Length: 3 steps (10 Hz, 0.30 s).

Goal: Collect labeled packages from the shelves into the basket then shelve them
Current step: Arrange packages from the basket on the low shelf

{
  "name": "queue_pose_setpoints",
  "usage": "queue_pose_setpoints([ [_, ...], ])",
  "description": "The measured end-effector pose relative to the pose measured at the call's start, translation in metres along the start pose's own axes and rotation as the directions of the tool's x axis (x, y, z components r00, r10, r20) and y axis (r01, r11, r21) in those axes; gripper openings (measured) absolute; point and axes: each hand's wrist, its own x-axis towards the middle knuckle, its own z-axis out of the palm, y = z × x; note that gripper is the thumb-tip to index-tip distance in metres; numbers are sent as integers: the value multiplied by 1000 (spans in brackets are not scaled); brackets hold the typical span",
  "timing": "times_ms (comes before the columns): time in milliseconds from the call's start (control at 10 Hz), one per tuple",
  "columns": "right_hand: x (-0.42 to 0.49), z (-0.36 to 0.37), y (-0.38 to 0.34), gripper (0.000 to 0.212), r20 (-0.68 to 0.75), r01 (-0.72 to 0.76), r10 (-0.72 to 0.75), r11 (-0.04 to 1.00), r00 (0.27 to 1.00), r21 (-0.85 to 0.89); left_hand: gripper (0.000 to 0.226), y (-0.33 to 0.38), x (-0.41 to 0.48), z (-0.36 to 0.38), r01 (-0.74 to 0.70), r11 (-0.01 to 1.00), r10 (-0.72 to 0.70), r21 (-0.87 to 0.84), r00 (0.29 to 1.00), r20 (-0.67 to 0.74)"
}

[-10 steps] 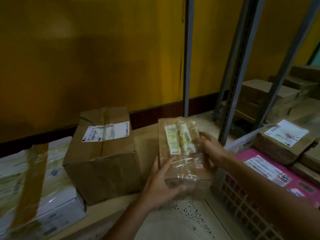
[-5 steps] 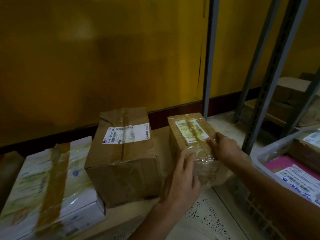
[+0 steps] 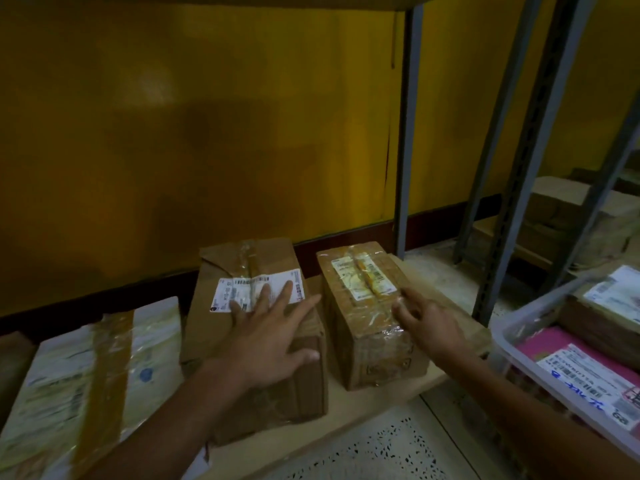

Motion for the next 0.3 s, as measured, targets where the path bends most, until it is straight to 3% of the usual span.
queue_pose_setpoints([
  [100,-1,-9,-8,56,12,-41,43,987,999,-156,74,14,6,-10,15,997,-12,-71,999,44],
  [200,-2,-44,-24,62,-40,-37,32,992,999,-124,74,23,5,-40,50,984,-39,-171,997,68],
  [300,-12,-92,-47,62,-71,-10,3,995,997,-97,64,53,-6,-82,-11,978,3,-207,999,-42],
])
